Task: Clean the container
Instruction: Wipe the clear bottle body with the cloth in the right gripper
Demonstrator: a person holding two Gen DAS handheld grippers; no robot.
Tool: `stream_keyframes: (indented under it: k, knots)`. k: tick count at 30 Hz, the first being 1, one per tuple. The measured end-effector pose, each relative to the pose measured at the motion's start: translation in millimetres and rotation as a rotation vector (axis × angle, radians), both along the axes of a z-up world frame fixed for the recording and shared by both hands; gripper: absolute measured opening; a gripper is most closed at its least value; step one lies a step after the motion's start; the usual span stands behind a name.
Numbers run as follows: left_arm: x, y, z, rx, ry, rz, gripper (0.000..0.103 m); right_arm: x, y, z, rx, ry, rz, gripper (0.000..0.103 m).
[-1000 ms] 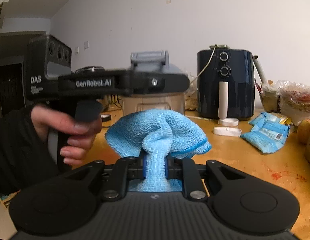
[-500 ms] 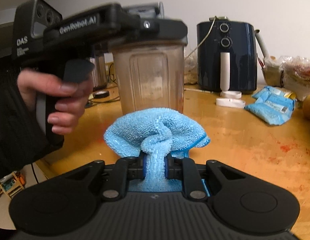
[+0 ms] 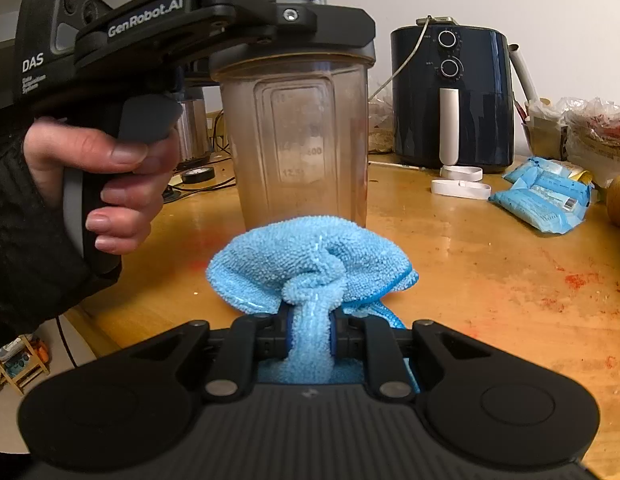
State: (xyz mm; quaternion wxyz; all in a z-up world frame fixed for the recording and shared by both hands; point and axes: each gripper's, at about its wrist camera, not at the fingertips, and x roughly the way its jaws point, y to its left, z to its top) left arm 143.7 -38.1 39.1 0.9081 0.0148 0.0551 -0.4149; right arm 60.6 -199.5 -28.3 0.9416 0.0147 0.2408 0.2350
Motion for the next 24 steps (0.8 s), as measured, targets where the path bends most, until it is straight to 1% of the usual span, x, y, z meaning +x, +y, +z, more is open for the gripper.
stream_keyframes:
  k: [6, 19, 24]
  knots:
    - [-0.9, 0.4, 0.0, -0.003, 0.0, 0.002, 0.095, 0.7, -0.7, 0.5, 0.004, 0.006, 0.001, 0.009]
    - [-4.5, -2.9, 1.8, 0.018, 0.007, 0.018, 0.095, -0.2, -0.3, -0.8, 0.008, 0.002, -0.003, 0.009]
    - [-3.7, -2.0, 0.7, 0.009, 0.011, 0.021, 0.095, 2.5, -1.5, -0.5, 0.014, 0.011, 0.002, 0.009]
